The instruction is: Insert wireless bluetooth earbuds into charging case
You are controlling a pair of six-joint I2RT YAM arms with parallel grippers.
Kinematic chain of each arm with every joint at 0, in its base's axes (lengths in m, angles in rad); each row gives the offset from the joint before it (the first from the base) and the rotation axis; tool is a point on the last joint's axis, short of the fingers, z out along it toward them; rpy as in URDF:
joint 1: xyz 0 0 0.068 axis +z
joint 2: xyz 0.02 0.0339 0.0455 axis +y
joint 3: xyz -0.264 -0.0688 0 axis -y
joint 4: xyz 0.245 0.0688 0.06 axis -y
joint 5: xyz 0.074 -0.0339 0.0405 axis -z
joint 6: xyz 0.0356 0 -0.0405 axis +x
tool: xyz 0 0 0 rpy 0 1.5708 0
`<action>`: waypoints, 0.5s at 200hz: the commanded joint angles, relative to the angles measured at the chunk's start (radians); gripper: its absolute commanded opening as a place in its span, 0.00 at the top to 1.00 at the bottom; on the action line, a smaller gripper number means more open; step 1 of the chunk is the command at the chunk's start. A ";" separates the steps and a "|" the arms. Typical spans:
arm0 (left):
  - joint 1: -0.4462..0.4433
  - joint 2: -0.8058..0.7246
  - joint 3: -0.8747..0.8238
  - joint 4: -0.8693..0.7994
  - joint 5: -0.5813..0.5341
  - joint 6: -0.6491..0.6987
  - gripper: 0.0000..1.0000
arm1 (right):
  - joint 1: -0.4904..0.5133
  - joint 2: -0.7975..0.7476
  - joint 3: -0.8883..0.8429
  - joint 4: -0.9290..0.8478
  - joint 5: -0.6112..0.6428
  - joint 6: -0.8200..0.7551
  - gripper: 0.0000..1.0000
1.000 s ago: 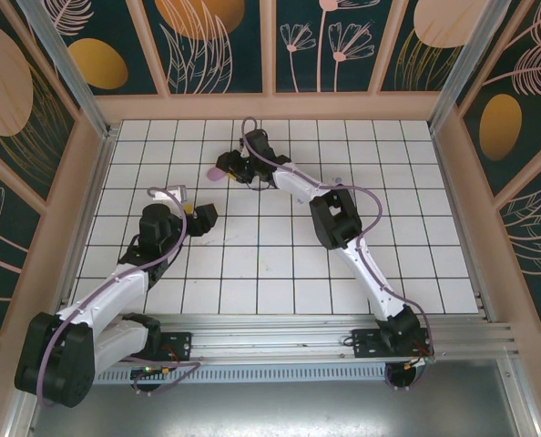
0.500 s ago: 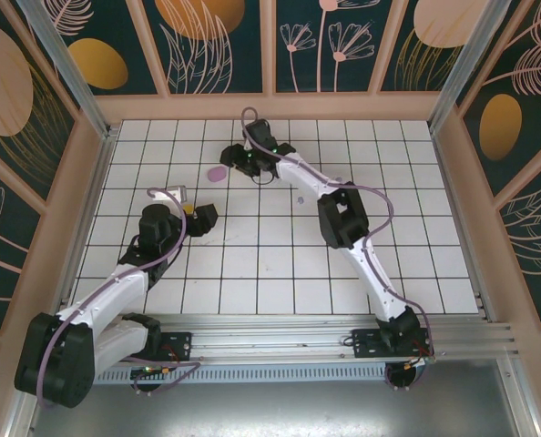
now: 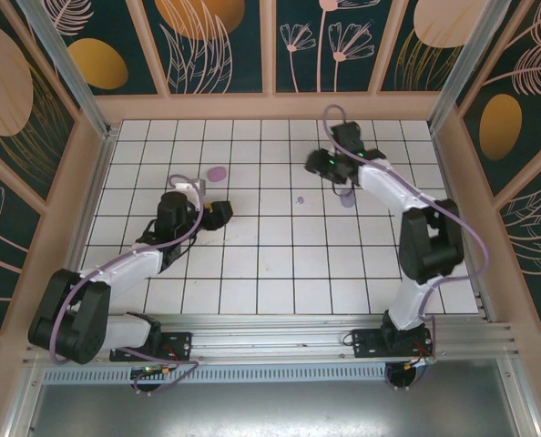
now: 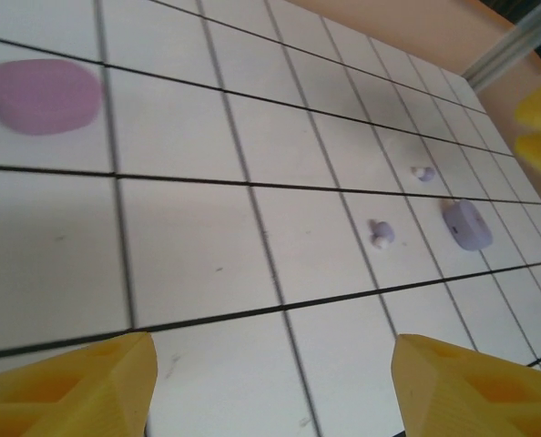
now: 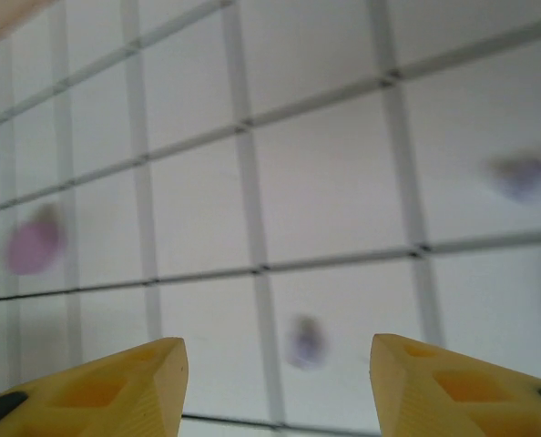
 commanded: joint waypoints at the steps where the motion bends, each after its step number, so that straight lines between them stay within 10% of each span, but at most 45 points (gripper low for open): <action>1: -0.063 0.074 0.079 0.039 0.022 -0.006 0.33 | -0.058 -0.131 -0.153 0.007 0.032 -0.068 0.45; 100: -0.213 0.231 0.213 0.074 -0.022 -0.070 0.35 | -0.232 -0.139 -0.272 -0.010 -0.072 -0.227 0.40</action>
